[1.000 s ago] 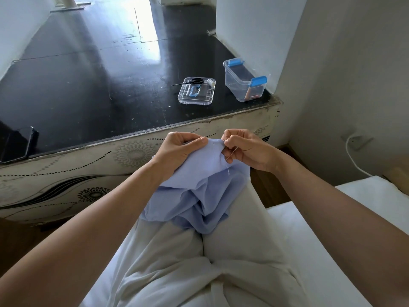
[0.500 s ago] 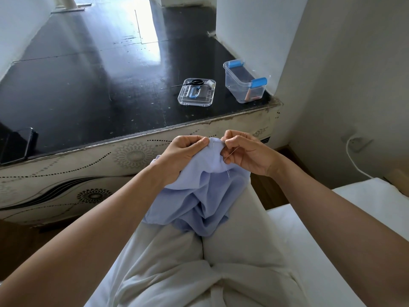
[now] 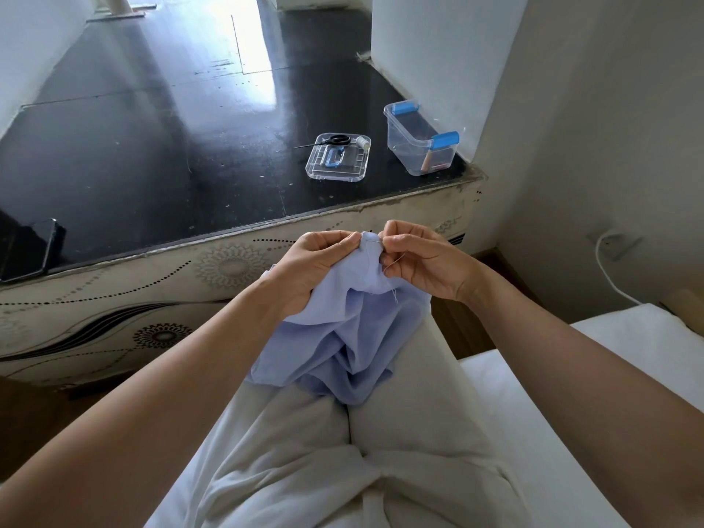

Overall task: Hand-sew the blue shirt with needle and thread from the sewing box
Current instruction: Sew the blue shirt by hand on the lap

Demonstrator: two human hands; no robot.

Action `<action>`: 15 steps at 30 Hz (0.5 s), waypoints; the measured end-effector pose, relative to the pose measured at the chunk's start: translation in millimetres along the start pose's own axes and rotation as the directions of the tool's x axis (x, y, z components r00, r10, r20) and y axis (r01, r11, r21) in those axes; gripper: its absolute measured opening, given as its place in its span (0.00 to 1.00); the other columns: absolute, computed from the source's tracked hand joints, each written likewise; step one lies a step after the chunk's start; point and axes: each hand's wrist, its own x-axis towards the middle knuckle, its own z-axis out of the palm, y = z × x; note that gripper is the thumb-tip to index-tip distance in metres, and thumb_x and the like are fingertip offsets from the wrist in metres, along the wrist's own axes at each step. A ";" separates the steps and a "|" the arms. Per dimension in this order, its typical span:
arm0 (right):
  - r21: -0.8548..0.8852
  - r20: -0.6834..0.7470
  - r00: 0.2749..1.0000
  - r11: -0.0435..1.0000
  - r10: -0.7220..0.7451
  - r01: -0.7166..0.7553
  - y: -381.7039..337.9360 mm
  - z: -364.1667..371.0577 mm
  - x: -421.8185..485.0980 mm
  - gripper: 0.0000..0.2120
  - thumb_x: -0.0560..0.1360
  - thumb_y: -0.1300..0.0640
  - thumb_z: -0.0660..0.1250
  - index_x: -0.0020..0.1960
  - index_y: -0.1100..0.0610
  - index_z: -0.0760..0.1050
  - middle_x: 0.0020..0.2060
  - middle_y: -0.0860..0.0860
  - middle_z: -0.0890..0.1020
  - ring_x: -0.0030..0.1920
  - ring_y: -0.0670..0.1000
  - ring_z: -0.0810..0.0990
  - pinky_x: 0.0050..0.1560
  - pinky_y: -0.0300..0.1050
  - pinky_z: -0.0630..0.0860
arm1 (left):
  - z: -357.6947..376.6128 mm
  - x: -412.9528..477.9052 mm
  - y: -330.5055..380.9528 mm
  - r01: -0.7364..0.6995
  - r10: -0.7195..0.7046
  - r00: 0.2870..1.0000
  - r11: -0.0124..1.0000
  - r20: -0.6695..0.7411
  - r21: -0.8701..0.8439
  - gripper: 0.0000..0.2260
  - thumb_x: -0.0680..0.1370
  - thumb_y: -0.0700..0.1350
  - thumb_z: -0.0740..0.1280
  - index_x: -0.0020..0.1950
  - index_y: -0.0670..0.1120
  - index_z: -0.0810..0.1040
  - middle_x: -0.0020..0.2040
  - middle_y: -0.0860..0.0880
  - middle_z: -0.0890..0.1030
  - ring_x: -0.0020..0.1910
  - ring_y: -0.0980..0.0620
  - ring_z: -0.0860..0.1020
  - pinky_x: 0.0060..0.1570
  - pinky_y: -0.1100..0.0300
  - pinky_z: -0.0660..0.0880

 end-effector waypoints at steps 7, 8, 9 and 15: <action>-0.097 0.015 1.000 0.995 0.023 -0.022 1.5 3.9 0.6 0.23 0.66 0.48 0.78 0.46 0.63 0.72 0.36 0.55 0.78 0.36 0.48 0.78 0.42 0.38 0.80 | 3.1 -2.6 2.4 0.033 -0.027 0.997 0.996 0.076 -0.079 0.12 0.75 0.47 0.68 0.50 0.39 0.83 0.43 0.43 0.84 0.40 0.49 0.82 0.40 0.61 0.80; -0.102 0.002 1.000 0.995 0.021 -0.020 0.9 4.5 0.6 0.24 0.66 0.47 0.79 0.46 0.63 0.72 0.36 0.55 0.79 0.36 0.48 0.78 0.42 0.38 0.80 | 3.0 -2.4 2.3 0.038 -0.030 0.996 0.995 0.082 -0.094 0.12 0.73 0.47 0.68 0.49 0.39 0.83 0.43 0.43 0.85 0.39 0.49 0.82 0.39 0.61 0.80; -0.103 -0.006 1.000 0.995 0.020 -0.020 -0.3 4.9 0.4 0.24 0.65 0.47 0.79 0.46 0.63 0.72 0.36 0.55 0.79 0.36 0.48 0.78 0.42 0.37 0.80 | 2.1 -2.5 2.9 0.046 -0.037 0.996 0.993 0.085 -0.107 0.12 0.72 0.47 0.69 0.49 0.39 0.83 0.43 0.43 0.85 0.39 0.49 0.82 0.39 0.61 0.80; -0.113 -0.051 0.998 0.993 0.021 -0.027 -1.3 8.2 -0.2 0.12 0.73 0.52 0.69 0.47 0.62 0.76 0.37 0.54 0.79 0.37 0.48 0.79 0.42 0.38 0.80 | 0.0 -1.5 2.6 0.020 -0.016 0.999 0.994 0.044 -0.108 0.07 0.74 0.44 0.69 0.39 0.46 0.86 0.39 0.46 0.85 0.36 0.52 0.82 0.37 0.62 0.80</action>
